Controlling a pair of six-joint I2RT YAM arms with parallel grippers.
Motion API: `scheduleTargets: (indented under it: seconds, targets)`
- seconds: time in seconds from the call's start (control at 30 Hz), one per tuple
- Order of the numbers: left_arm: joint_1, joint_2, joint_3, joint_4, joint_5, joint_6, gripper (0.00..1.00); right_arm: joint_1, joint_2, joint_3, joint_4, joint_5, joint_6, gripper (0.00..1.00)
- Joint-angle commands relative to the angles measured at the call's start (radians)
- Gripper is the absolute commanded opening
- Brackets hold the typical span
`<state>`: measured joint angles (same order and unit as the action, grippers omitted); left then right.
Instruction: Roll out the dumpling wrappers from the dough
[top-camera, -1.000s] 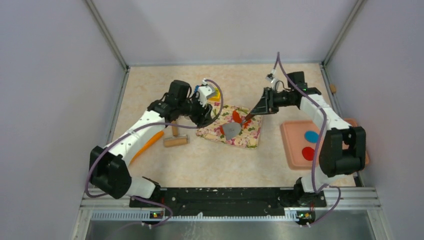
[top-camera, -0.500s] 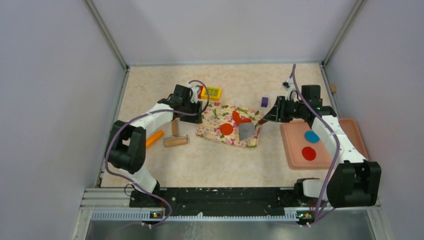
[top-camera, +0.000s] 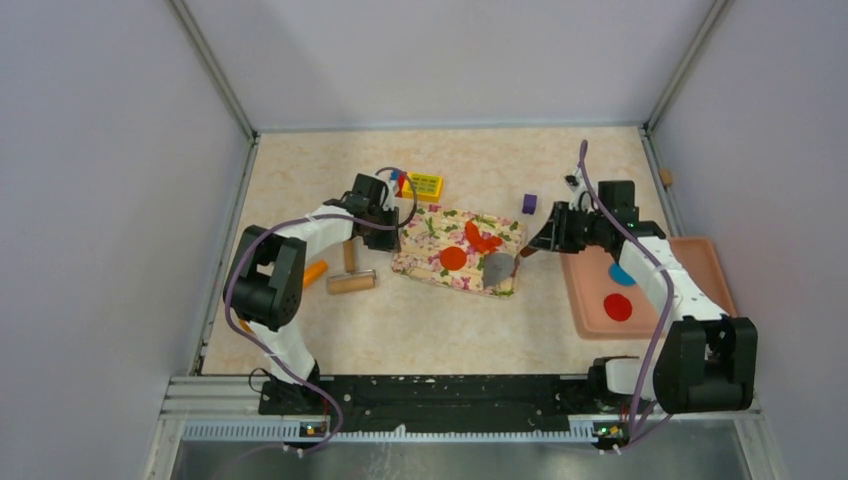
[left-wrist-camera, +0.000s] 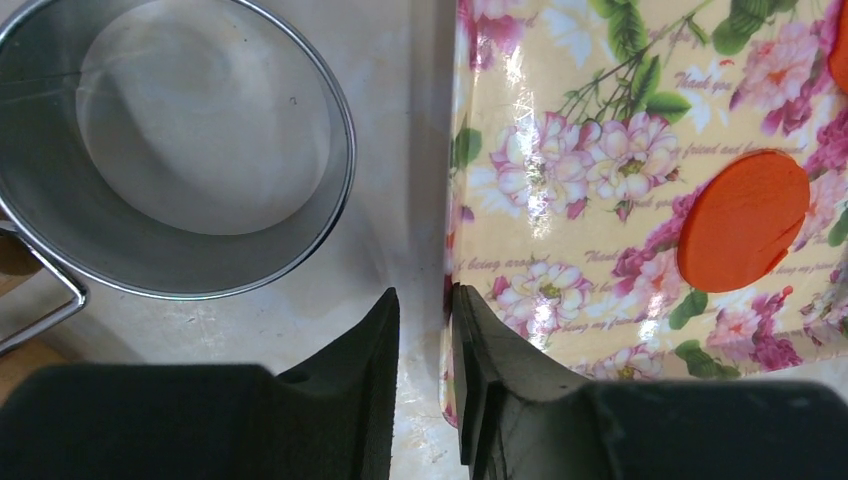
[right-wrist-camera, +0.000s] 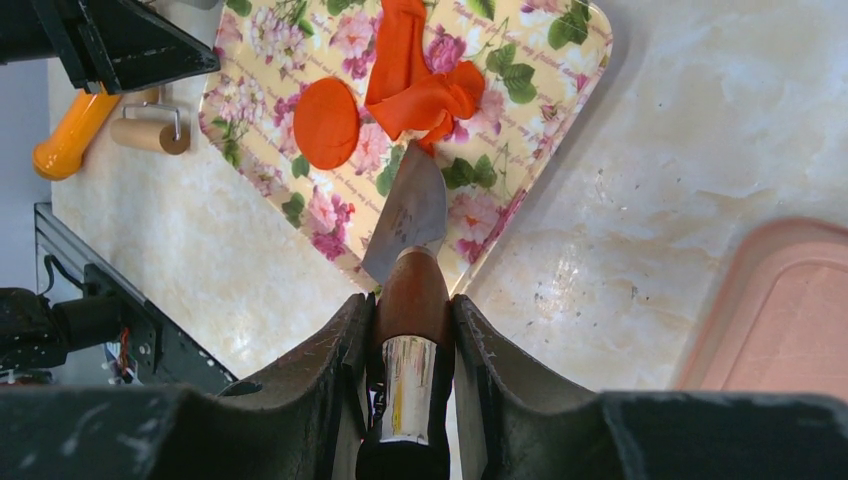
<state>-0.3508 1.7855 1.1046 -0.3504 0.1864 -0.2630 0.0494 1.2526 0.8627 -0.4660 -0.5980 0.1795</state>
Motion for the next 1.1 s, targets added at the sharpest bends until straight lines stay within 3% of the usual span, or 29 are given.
scheduleTargets:
  seconds: [0.0, 0.4, 0.6, 0.83, 1.07]
  targets:
    - [0.005, 0.003, -0.008, 0.036, 0.017, -0.018, 0.27, -0.004, 0.018, -0.008, 0.075, -0.001, 0.024, 0.00]
    - [0.007, 0.000, -0.026, 0.035, 0.038, -0.021, 0.21, -0.005, 0.055, -0.053, 0.099, -0.009, -0.041, 0.00]
    - [0.016, -0.004, -0.027, 0.034, 0.042, -0.022, 0.21, -0.004, 0.055, 0.015, -0.069, -0.045, -0.166, 0.00]
    - [0.022, -0.006, -0.032, 0.045, 0.045, -0.025, 0.21, -0.005, 0.103, 0.113, -0.217, -0.055, -0.173, 0.00]
    - [0.024, -0.012, -0.032, 0.044, 0.042, -0.024, 0.21, -0.005, 0.140, 0.105, -0.154, -0.077, -0.167, 0.00]
